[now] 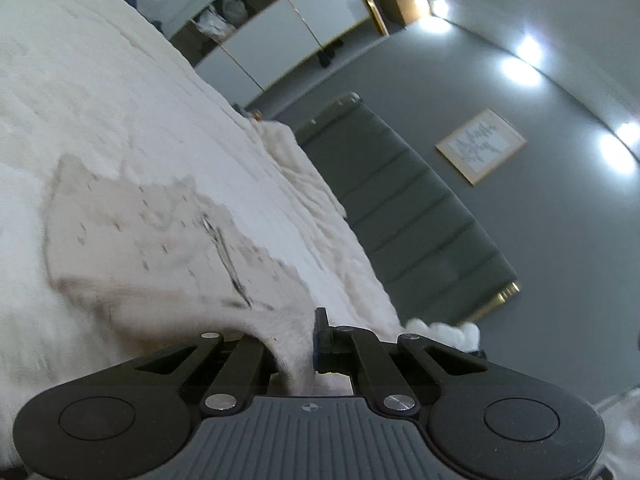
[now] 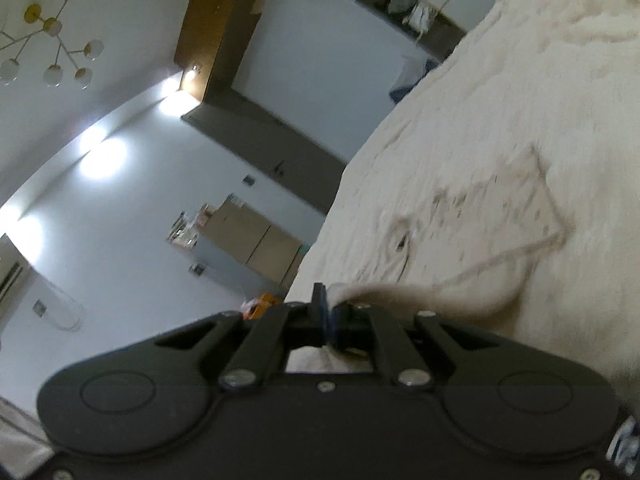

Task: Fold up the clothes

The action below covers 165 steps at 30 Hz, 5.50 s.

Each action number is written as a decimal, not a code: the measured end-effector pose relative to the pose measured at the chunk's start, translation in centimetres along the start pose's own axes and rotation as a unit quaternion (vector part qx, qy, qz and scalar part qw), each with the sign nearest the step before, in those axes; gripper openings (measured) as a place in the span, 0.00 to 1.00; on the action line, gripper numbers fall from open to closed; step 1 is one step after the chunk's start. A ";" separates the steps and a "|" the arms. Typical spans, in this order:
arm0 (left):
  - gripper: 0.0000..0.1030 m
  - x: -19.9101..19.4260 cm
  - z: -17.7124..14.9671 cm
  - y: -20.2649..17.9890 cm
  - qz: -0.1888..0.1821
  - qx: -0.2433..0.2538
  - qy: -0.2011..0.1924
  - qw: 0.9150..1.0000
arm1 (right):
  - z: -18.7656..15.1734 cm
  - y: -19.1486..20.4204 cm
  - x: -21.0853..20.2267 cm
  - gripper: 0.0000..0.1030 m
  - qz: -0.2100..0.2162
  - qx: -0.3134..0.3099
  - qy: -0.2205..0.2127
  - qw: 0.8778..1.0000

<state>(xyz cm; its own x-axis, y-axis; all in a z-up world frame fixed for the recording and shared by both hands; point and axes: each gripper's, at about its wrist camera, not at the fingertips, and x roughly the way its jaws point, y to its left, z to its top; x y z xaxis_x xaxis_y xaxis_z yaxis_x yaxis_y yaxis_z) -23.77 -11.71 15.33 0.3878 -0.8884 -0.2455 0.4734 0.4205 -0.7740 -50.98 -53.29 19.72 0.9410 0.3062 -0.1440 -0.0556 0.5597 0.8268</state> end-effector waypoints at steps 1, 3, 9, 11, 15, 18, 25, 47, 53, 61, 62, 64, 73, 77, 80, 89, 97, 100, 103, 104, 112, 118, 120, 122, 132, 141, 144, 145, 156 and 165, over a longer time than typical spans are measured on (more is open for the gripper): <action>0.01 0.5 0.7 0.5 0.002 -0.001 -0.001 1.000 | 1.6 -0.5 1.5 0.00 -0.008 -0.007 -0.012 1.000; 0.01 3.3 4.2 1.6 0.011 0.011 0.008 1.000 | 3.2 -1.2 3.3 0.00 -0.016 -0.015 -0.019 1.000; 0.01 14.2 16.5 5.6 0.074 0.053 0.020 0.996 | 13.8 -5.1 14.8 0.01 -0.078 -0.047 -0.027 0.995; 0.20 18.8 20.2 8.8 0.151 0.031 0.025 0.988 | 17.6 -7.8 20.1 0.06 -0.126 -0.041 -0.031 0.991; 0.49 27.7 22.5 14.8 0.329 -0.008 0.061 0.942 | 20.4 -15.0 30.4 0.20 -0.285 0.021 -0.006 0.958; 0.48 30.6 21.1 16.5 0.357 -0.023 0.121 0.926 | 18.3 -16.2 32.4 0.20 -0.296 0.027 0.010 0.955; 0.63 22.9 16.1 10.9 0.268 0.016 0.062 0.961 | 10.6 -14.3 26.6 0.30 -0.212 0.047 0.012 0.976; 0.62 6.6 -2.8 13.1 0.246 -0.277 -0.231 0.900 | -0.7 -16.5 19.9 0.55 -0.216 0.176 -0.090 0.956; 0.64 8.2 -1.8 13.3 0.227 -0.292 -0.231 0.900 | -0.6 -19.1 18.3 0.56 -0.182 0.253 -0.139 0.940; 0.50 11.9 1.0 14.4 0.275 -0.294 -0.220 0.888 | -0.8 -21.9 17.2 0.59 -0.128 0.310 -0.179 0.925; 0.50 12.2 1.4 14.4 0.280 -0.291 -0.215 0.889 | -0.8 -22.2 17.4 0.58 -0.129 0.317 -0.178 0.923; 0.50 12.4 1.7 14.6 0.278 -0.285 -0.215 0.892 | -1.0 -22.5 17.6 0.58 -0.133 0.321 -0.176 0.921; 0.41 12.7 0.7 15.3 0.292 -0.290 -0.213 0.886 | 0.4 -21.2 23.2 0.54 -0.193 0.245 -0.107 0.944; 0.37 12.9 1.0 15.1 0.293 -0.297 -0.218 0.882 | 1.3 -21.7 27.2 0.26 -0.205 0.233 -0.099 0.945; 0.10 13.5 1.1 15.0 0.309 -0.303 -0.219 0.875 | 1.7 -22.1 27.9 0.07 -0.208 0.234 -0.116 0.943; 0.06 11.2 0.8 12.7 0.372 -0.291 -0.299 0.829 | 2.2 -23.5 24.9 0.03 -0.231 0.271 -0.214 0.909; 0.07 11.2 -1.2 13.8 0.368 -0.306 -0.290 0.829 | 1.1 -24.7 23.8 0.04 -0.229 0.306 -0.254 0.888; 0.08 11.2 -1.1 14.1 0.362 -0.307 -0.271 0.838 | 0.4 -24.3 23.0 0.06 -0.219 0.313 -0.256 0.888; 0.13 10.8 -1.3 14.2 0.343 -0.309 -0.256 0.849 | -1.5 -23.6 20.1 0.11 -0.206 0.319 -0.270 0.884; 0.17 10.5 -1.5 14.1 0.338 -0.305 -0.249 0.855 | -1.6 -23.4 19.5 0.13 -0.216 0.312 -0.274 0.884; 0.49 10.1 -4.5 12.6 0.265 -0.332 -0.205 0.882 | -1.7 -22.7 15.3 0.28 -0.232 0.288 -0.310 0.876; 0.54 12.6 -5.2 12.1 0.236 -0.312 -0.189 0.901 | -2.9 -24.1 15.0 0.48 -0.136 0.336 -0.264 0.894; 0.54 13.8 -4.8 12.4 0.227 -0.314 -0.190 0.902 | -2.7 -23.6 15.6 0.51 -0.146 0.314 -0.237 0.908; 0.54 14.7 -4.4 12.7 0.223 -0.320 -0.192 0.900 | -2.4 -23.1 16.9 0.52 -0.167 0.291 -0.193 0.922; 0.54 15.7 -4.2 13.6 0.242 -0.299 -0.189 0.904 | -1.2 -23.4 20.7 0.43 -0.204 0.253 -0.155 0.933; 0.43 16.5 -3.3 12.7 0.302 -0.243 -0.150 0.910 | -1.6 -23.8 21.0 0.11 -0.202 0.245 -0.147 0.937; 0.35 16.1 -3.3 13.3 0.296 -0.256 -0.154 0.907 | -1.6 -23.9 20.5 0.09 -0.204 0.249 -0.151 0.935; 0.29 15.8 -3.4 13.5 0.293 -0.262 -0.156 0.906 | -1.7 -23.8 20.3 0.09 -0.206 0.249 -0.154 0.934; 0.21 12.6 -2.7 15.0 0.288 -0.302 -0.205 0.886 | -2.6 -24.3 18.2 0.08 -0.218 0.265 -0.181 0.922; 0.21 11.3 -2.3 14.1 0.310 -0.273 -0.196 0.889 | -2.6 -24.2 18.4 0.08 -0.224 0.268 -0.195 0.917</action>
<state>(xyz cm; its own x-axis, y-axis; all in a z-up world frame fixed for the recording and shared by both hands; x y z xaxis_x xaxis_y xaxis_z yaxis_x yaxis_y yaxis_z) -14.55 -16.22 0.31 0.7367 -0.3389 -0.5851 -0.3415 0.5604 -0.7546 -33.20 -59.23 -4.33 0.8829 -0.2183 -0.4157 0.4393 0.0716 0.8955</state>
